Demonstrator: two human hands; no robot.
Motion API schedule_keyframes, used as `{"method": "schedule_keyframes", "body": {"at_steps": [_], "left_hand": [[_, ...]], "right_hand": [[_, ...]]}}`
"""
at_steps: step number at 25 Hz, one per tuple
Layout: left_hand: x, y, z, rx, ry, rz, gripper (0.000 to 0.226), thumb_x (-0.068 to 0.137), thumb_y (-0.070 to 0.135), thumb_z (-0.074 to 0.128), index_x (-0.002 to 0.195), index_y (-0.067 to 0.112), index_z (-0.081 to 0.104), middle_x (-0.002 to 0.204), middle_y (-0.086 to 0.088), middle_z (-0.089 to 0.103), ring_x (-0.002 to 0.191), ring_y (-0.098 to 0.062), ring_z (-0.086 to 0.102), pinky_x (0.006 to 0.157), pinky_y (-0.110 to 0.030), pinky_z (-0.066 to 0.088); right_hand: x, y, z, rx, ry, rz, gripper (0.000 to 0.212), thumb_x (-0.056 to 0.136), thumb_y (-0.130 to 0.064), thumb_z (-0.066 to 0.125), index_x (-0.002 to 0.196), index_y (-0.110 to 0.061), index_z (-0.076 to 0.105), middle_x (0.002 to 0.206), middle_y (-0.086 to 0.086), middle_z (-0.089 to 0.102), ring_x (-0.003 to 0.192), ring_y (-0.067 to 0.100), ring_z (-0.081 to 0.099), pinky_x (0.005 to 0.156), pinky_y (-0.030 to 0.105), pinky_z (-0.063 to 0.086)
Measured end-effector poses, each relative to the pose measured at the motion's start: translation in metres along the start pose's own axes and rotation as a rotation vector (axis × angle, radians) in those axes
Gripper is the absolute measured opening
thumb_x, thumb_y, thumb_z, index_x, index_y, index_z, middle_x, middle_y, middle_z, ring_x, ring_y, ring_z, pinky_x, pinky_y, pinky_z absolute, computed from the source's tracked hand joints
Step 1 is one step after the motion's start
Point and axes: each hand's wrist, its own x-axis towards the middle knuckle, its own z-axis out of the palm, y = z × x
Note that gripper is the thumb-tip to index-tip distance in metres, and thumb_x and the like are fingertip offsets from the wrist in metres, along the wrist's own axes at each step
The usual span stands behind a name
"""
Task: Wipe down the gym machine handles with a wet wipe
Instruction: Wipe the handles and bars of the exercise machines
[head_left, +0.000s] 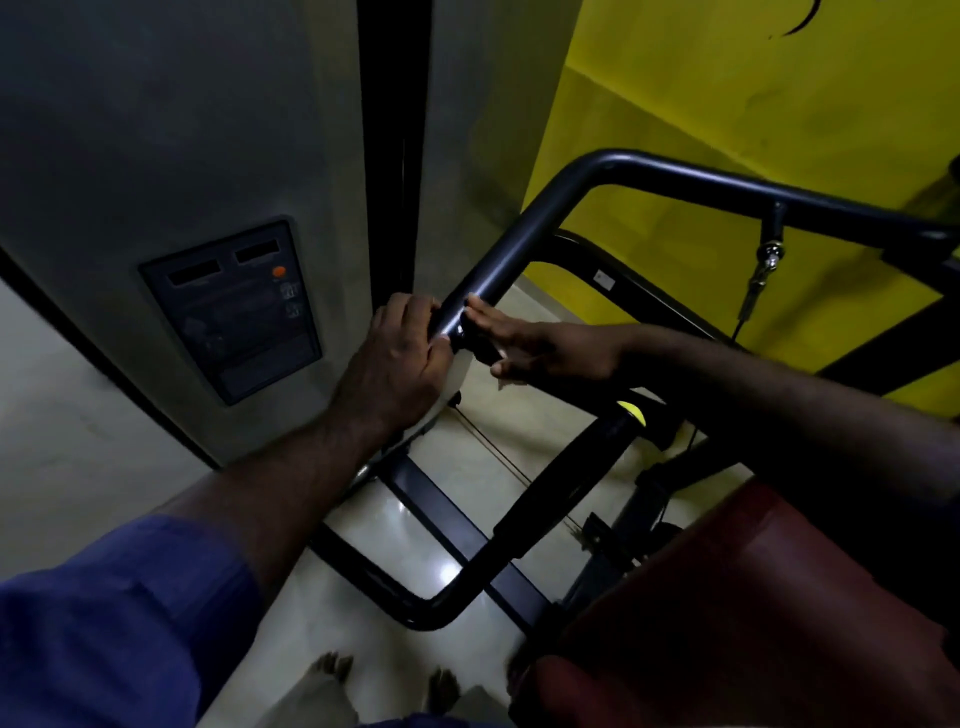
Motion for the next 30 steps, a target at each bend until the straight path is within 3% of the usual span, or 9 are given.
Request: {"method": "schedule_keyframes", "body": {"at_steps": [3, 5, 9, 13, 17, 20, 22, 24, 30], "left_hand": [[-0.002, 0.002, -0.001, 0.231, 0.009, 0.185, 0.057, 0.095, 0.043, 0.053, 0.145, 0.016, 0.049, 0.15, -0.01, 0.044, 0.128, -0.032, 0.047, 0.097, -0.049, 0.047], [-0.008, 0.004, -0.001, 0.378, -0.051, 0.345, 0.066, 0.097, 0.048, 0.049, 0.156, 0.018, 0.04, 0.163, -0.007, 0.036, 0.144, -0.031, 0.039, 0.112, -0.057, 0.035], [-0.004, 0.005, -0.001, 0.491, -0.201, 0.583, 0.083, 0.086, 0.043, 0.056, 0.156, 0.004, 0.035, 0.153, -0.013, 0.048, 0.149, -0.034, 0.037, 0.124, -0.06, 0.019], [0.014, 0.033, -0.004, 0.333, -0.403, 0.608, 0.084, 0.079, 0.042, 0.054, 0.153, 0.008, 0.036, 0.134, -0.018, 0.052, 0.127, -0.041, 0.047, 0.114, -0.049, 0.037], [0.013, 0.1, -0.009, -0.226, -0.563, 0.376, 0.061, 0.086, 0.035, 0.043, 0.144, 0.018, 0.047, 0.136, -0.011, 0.056, 0.123, -0.033, 0.053, 0.106, -0.047, 0.043], [-0.006, 0.163, -0.015, -0.528, -0.601, 0.415, 0.05, 0.091, 0.035, 0.042, 0.134, 0.015, 0.061, 0.128, -0.01, 0.064, 0.117, -0.026, 0.059, 0.102, -0.042, 0.049], [-0.035, 0.202, -0.018, -0.537, -0.542, 0.603, 0.043, 0.096, 0.036, 0.049, 0.13, 0.014, 0.065, 0.127, -0.009, 0.066, 0.116, -0.025, 0.06, 0.108, -0.043, 0.045], [-0.066, 0.232, -0.015, -0.544, -0.584, 0.757, 0.035, 0.097, 0.032, 0.061, 0.125, 0.012, 0.068, 0.122, -0.007, 0.069, 0.108, -0.023, 0.063, 0.104, -0.036, 0.047], [-0.205, 0.331, 0.005, -0.792, -1.417, 0.515, 0.047, 0.083, 0.02, 0.087, 0.126, 0.013, 0.069, 0.112, -0.002, 0.077, 0.104, -0.015, 0.073, 0.085, -0.022, 0.058]], "right_hand": [[-0.033, 0.005, 0.003, 0.309, 0.0, 0.202, 0.038, 0.101, -0.044, 0.061, 0.128, -0.017, 0.061, 0.138, 0.012, 0.064, 0.129, 0.034, 0.061, 0.104, 0.052, 0.053], [-0.061, 0.019, 0.005, 0.249, 0.045, 0.316, 0.054, 0.094, -0.053, 0.067, 0.107, -0.001, 0.059, 0.109, 0.012, 0.076, 0.099, 0.045, 0.071, 0.08, 0.061, 0.056], [-0.1, 0.014, 0.022, 0.208, 0.239, 0.531, 0.04, 0.104, -0.031, 0.058, 0.119, 0.006, 0.06, 0.1, 0.021, 0.075, 0.068, 0.027, 0.067, 0.054, 0.032, 0.051], [-0.116, -0.024, 0.083, -0.032, 0.94, 0.531, 0.029, 0.104, -0.039, 0.053, 0.089, -0.016, 0.062, 0.083, 0.0, 0.065, 0.074, 0.014, 0.058, 0.066, 0.028, 0.04], [-0.141, -0.041, 0.144, 0.558, 1.426, 0.395, 0.017, 0.105, -0.017, 0.055, 0.115, -0.017, 0.069, 0.102, 0.017, 0.071, 0.083, 0.009, 0.067, 0.074, 0.022, 0.051], [-0.182, -0.067, 0.179, 1.036, 1.644, 0.35, 0.032, 0.1, 0.005, 0.052, 0.131, 0.001, 0.052, 0.12, 0.03, 0.062, 0.079, 0.022, 0.074, 0.065, 0.027, 0.059], [-0.215, -0.082, 0.209, 1.267, 1.761, 0.296, 0.019, 0.1, 0.006, 0.051, 0.117, -0.001, 0.05, 0.126, 0.038, 0.062, 0.094, 0.041, 0.075, 0.075, 0.042, 0.063], [-0.244, -0.097, 0.24, 1.252, 1.786, 0.308, 0.004, 0.103, -0.006, 0.054, 0.104, -0.002, 0.056, 0.117, 0.031, 0.071, 0.098, 0.038, 0.074, 0.079, 0.041, 0.06], [-0.338, -0.138, 0.369, 1.173, 1.981, 0.566, 0.037, 0.095, -0.042, 0.067, 0.113, -0.011, 0.076, 0.115, 0.015, 0.076, 0.102, 0.031, 0.066, 0.092, 0.04, 0.039]]}}
